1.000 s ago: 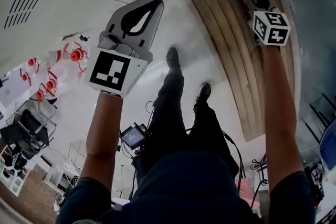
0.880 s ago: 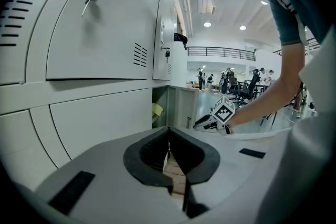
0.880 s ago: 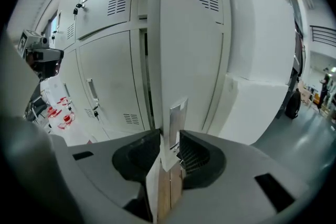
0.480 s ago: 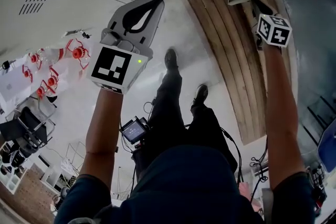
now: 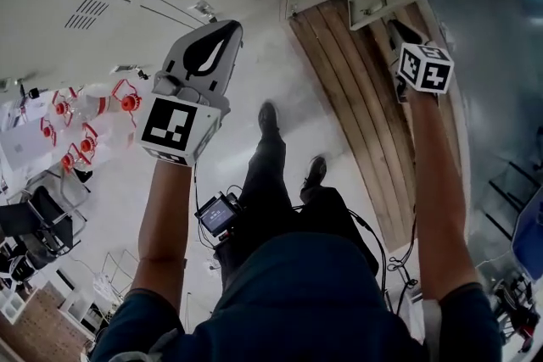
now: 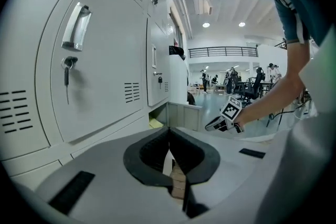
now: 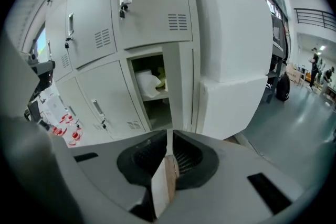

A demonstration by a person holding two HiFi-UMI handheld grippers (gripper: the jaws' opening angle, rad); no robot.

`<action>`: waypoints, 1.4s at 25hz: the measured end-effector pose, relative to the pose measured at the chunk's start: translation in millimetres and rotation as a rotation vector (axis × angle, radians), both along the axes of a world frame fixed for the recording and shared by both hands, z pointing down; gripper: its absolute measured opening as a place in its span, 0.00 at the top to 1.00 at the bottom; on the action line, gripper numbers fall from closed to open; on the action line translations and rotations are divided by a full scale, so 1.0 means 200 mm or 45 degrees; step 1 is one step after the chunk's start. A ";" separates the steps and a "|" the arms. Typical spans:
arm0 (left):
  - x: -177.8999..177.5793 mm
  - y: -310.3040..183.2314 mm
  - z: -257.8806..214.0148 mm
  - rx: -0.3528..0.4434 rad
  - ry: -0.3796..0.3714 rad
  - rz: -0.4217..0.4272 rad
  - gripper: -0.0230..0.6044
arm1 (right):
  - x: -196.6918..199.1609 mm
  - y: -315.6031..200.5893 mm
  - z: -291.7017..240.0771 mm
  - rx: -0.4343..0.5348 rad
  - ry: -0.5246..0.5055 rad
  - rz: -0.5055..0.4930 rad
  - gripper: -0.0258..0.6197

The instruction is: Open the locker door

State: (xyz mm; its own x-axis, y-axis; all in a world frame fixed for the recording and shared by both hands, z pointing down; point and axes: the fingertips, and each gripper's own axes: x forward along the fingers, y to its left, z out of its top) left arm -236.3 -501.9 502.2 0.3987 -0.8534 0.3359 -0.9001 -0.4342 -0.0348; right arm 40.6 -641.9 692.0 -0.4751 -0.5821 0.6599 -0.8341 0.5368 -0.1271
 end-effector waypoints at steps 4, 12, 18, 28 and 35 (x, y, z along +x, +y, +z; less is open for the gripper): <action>0.05 0.07 -0.15 0.004 -0.025 -0.016 0.94 | 0.00 0.12 -0.27 0.076 -0.070 -0.038 0.87; 0.16 0.27 -0.60 0.160 -0.016 -0.029 0.94 | 0.03 0.45 -0.95 0.242 -0.204 -0.137 0.88; 0.18 0.44 -0.83 0.214 -0.035 -0.050 0.94 | 0.00 0.72 -1.38 0.348 -0.289 -0.223 0.88; 0.21 0.78 -1.08 0.247 -0.064 -0.102 0.94 | -0.04 1.20 -1.91 0.512 -0.346 -0.385 0.90; 0.32 0.97 -1.21 0.304 -0.076 -0.092 0.94 | 0.09 1.38 -2.17 0.614 -0.333 -0.418 0.90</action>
State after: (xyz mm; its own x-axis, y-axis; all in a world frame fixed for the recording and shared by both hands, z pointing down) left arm -171.6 -308.5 260.3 0.3193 -0.9369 0.1424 -0.9218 -0.3420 -0.1826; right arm 58.4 -366.4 258.6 -0.7889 -0.5816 0.1984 -0.5908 0.8067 0.0155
